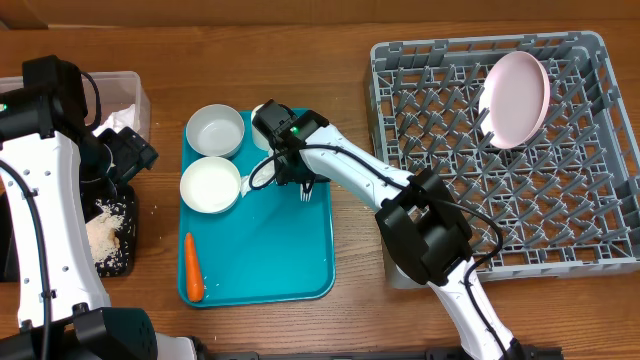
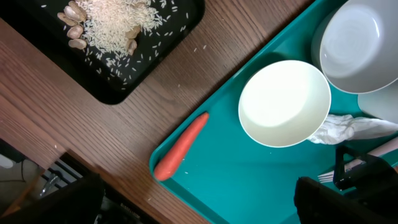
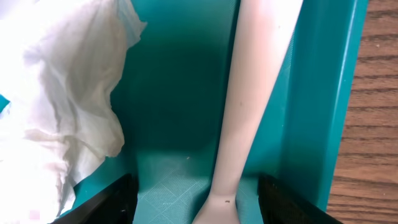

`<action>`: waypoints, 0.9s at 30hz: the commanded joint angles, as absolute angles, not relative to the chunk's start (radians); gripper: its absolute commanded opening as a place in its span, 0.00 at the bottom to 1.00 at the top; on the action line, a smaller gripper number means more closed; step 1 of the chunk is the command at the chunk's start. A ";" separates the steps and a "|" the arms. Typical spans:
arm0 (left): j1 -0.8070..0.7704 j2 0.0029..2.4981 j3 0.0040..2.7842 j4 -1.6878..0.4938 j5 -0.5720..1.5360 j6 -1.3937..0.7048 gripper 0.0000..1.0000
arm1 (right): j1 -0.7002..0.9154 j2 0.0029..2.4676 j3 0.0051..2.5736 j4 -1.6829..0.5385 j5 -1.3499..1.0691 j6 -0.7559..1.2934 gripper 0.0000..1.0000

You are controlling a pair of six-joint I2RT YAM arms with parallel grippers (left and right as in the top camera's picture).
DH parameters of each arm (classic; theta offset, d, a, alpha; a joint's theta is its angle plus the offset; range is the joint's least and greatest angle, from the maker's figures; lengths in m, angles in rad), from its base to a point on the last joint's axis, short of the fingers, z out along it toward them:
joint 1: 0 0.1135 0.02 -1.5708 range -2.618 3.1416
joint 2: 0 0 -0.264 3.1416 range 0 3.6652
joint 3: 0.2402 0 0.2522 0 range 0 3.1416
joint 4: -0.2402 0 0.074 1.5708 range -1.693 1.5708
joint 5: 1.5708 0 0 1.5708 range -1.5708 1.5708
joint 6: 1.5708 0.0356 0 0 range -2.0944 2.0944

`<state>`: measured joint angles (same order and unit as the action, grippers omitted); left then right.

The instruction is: Sort waste into correct bins and load items into the dishwasher rack

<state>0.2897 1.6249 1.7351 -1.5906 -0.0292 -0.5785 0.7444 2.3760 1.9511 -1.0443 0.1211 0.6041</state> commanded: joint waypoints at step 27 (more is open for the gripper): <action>0.294 1.610 1.739 -1.592 -0.026 -0.599 1.00 | 0.746 2.420 2.012 -1.158 0.107 0.622 0.04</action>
<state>0.2897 1.6249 1.7351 -1.5906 -0.0296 -0.5785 0.7452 2.3871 1.9827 -1.1397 0.1112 0.6212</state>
